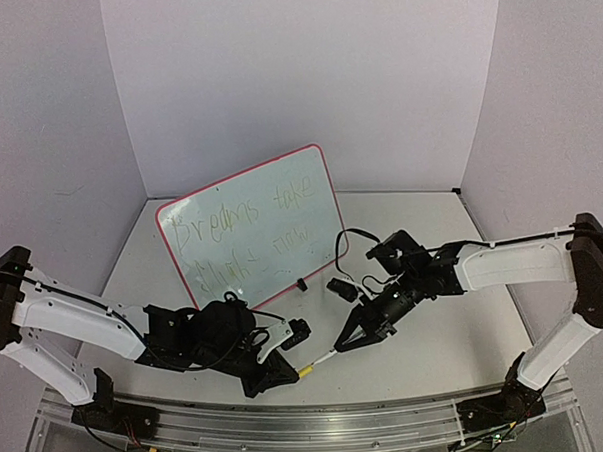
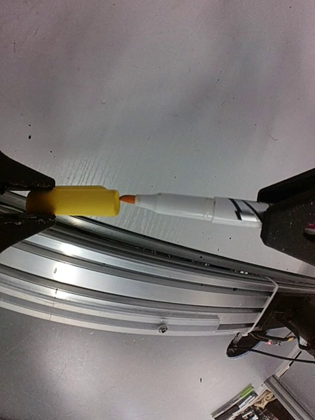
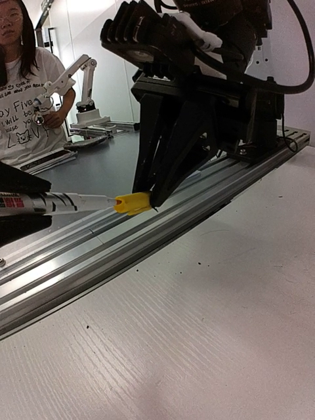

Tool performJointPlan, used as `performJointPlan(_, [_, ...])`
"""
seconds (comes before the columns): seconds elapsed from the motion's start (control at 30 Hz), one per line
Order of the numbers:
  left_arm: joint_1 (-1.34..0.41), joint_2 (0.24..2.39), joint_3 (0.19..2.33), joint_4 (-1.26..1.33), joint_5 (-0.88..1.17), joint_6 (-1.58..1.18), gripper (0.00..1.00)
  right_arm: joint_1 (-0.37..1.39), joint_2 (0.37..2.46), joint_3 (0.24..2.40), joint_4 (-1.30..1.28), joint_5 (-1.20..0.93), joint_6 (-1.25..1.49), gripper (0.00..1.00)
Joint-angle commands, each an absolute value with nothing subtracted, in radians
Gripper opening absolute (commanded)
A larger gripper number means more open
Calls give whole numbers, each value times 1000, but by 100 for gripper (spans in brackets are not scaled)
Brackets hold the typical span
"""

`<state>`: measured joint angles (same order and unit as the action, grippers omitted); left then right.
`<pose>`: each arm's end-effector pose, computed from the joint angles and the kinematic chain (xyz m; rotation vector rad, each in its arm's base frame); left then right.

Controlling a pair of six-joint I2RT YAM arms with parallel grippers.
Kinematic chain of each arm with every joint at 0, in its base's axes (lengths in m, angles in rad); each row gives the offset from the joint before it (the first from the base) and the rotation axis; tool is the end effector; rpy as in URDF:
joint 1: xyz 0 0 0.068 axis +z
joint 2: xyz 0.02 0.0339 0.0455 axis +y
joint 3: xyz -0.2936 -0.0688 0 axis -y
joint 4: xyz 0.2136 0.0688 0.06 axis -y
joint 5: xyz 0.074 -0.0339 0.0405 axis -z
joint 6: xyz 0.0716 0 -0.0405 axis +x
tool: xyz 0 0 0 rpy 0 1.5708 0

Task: Write a sentence on the whiteboard
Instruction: Insert the whiteboard marker without the cap into the pen cap.

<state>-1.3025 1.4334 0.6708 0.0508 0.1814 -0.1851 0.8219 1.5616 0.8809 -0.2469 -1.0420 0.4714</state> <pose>0.0631 -0.2783 0.2058 1.3943 2.0366 -0.9298 0.1502 0.2524 0.2312 0.9001 -2.3614 -1.6352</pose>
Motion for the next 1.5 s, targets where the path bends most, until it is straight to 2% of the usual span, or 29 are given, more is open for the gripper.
performJointPlan(0.0, [-1305,1406,673,66,176,-199,0,827,1563,866,-227,-1063,472,0])
performJointPlan(1.47, [-1306,1430,698,65,204,-148,0,834,1628,912,-213,-1120,450,0])
